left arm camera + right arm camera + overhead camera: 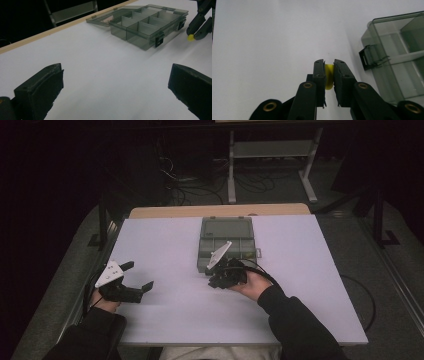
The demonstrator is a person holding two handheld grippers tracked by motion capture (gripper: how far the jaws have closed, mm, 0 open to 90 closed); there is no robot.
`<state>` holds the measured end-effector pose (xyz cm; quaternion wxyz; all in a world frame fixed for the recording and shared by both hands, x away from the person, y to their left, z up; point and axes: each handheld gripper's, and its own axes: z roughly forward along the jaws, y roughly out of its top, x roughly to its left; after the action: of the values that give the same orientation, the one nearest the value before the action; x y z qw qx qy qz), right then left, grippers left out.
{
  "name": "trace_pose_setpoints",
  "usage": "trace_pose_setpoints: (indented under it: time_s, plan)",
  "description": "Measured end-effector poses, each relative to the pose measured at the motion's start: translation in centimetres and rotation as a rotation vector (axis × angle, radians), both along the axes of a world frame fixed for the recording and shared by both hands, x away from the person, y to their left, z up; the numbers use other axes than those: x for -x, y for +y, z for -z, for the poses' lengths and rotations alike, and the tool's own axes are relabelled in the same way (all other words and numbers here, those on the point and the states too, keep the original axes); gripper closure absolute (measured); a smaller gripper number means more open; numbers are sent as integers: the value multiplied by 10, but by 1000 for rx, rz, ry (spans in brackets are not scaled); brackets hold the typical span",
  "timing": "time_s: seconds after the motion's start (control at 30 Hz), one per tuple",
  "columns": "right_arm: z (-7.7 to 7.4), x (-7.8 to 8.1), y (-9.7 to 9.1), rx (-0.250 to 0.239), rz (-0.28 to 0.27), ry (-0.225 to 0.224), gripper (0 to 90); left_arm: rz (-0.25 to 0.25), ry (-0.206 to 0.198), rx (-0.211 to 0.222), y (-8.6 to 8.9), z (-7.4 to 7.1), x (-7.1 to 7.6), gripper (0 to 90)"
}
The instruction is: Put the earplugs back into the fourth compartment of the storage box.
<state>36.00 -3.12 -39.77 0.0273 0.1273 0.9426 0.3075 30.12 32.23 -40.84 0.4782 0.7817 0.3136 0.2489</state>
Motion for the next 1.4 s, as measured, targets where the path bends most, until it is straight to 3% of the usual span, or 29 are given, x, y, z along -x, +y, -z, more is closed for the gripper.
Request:
trace_pose_setpoints:
  time_s: [0.4,0.77,1.07,1.23,1.4]
  plan:
    - [-16,-5,-16,-27,37,-23,785,0,0,0,0,0,0,0]
    - [-36,-16,-47,-81,116,-51,785,-3,1,-1,0,0,0,0]
    - [-45,-30,-62,-64,161,-68,785,-4,2,0,0,0,0,0]
    - [-56,-46,-74,-60,208,-80,784,-5,3,1,0,0,0,0]
    - [-57,-59,-82,-48,252,-75,785,-4,2,0,0,0,0,0]
